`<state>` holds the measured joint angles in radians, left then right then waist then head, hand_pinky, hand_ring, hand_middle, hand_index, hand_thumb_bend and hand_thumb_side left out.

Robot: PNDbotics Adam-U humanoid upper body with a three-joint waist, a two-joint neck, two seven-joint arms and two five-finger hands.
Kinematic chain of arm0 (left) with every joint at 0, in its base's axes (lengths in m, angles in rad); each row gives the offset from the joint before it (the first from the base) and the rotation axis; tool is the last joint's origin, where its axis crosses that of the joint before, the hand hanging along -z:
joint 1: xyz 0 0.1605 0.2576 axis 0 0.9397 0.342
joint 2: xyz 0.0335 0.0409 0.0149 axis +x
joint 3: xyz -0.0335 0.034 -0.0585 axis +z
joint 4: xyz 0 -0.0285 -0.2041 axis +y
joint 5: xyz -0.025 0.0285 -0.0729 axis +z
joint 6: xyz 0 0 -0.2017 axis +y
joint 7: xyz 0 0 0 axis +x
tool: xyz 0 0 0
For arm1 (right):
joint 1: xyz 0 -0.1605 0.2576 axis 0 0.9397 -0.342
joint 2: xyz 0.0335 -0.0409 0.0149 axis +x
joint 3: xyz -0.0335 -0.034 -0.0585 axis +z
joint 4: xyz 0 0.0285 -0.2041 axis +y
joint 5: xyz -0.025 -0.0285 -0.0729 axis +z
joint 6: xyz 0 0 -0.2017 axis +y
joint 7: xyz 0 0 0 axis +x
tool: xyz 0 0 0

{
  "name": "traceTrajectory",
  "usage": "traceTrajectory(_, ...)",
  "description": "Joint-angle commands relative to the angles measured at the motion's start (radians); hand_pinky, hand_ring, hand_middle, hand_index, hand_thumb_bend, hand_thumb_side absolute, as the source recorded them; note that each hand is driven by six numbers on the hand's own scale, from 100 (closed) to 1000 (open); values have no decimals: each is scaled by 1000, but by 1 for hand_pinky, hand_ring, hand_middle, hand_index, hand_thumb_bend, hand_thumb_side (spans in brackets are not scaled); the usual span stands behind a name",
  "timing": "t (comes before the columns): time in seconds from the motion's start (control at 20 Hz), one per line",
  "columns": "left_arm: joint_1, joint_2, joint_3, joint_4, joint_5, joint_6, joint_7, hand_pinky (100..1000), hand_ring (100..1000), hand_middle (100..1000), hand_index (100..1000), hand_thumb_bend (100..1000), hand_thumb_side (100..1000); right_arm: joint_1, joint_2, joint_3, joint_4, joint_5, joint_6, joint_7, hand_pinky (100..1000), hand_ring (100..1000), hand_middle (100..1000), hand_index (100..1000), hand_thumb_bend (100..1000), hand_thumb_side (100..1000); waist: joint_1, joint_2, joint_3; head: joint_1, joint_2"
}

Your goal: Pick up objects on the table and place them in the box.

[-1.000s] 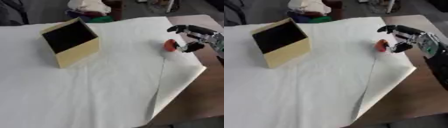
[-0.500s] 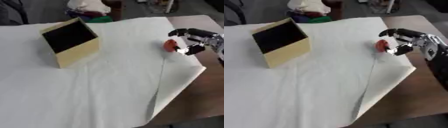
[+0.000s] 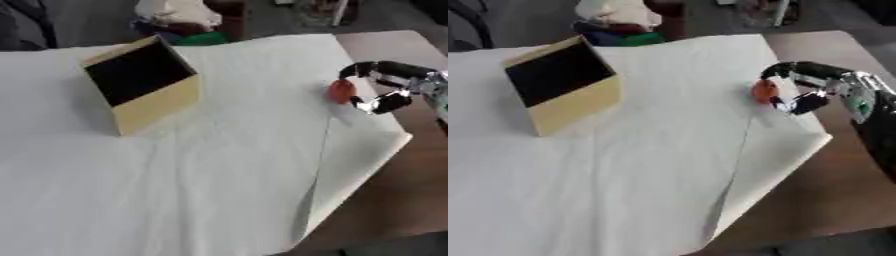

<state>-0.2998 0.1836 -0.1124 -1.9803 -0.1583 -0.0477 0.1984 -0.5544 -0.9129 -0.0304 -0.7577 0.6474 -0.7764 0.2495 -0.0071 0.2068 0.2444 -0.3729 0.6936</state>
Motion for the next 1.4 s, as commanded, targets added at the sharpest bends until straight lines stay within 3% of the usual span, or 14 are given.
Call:
traceTrajectory(0.05, -14, 16, 1, -20, 4, -2, -3, 820, 657, 625, 878, 100, 795, -17, -37, -10, -2, 17, 10, -26, 854, 1000, 910, 933, 100, 307, -2, -10, 5, -7, -8)
traceTrajectory(0.35, -18, 12, -1, -20, 5, -2, -5, 821, 657, 624, 878, 100, 796, -20, -37, -12, 6, 55, 39, -80, 852, 1000, 904, 930, 100, 258, -4, 2, 23, -15, -11)
traceTrajectory(1.15, -18, 7, -2, -20, 2, 1, -5, 822, 657, 622, 878, 100, 797, -16, -32, -10, 49, 176, 89, -142, 859, 1000, 893, 870, 100, 302, -7, 15, 23, -22, -7)
traceTrajectory(1.35, -18, 7, -1, -20, 2, 0, -4, 822, 657, 622, 878, 100, 797, -16, -32, -11, 55, 184, 94, -145, 861, 1000, 885, 829, 100, 309, -8, 13, 24, -22, -6)
traceTrajectory(1.4, -18, 7, -1, -20, 2, 0, -4, 822, 657, 622, 878, 100, 797, -17, -32, -12, 54, 183, 94, -148, 856, 1000, 877, 775, 100, 305, -8, 13, 24, -22, -6)
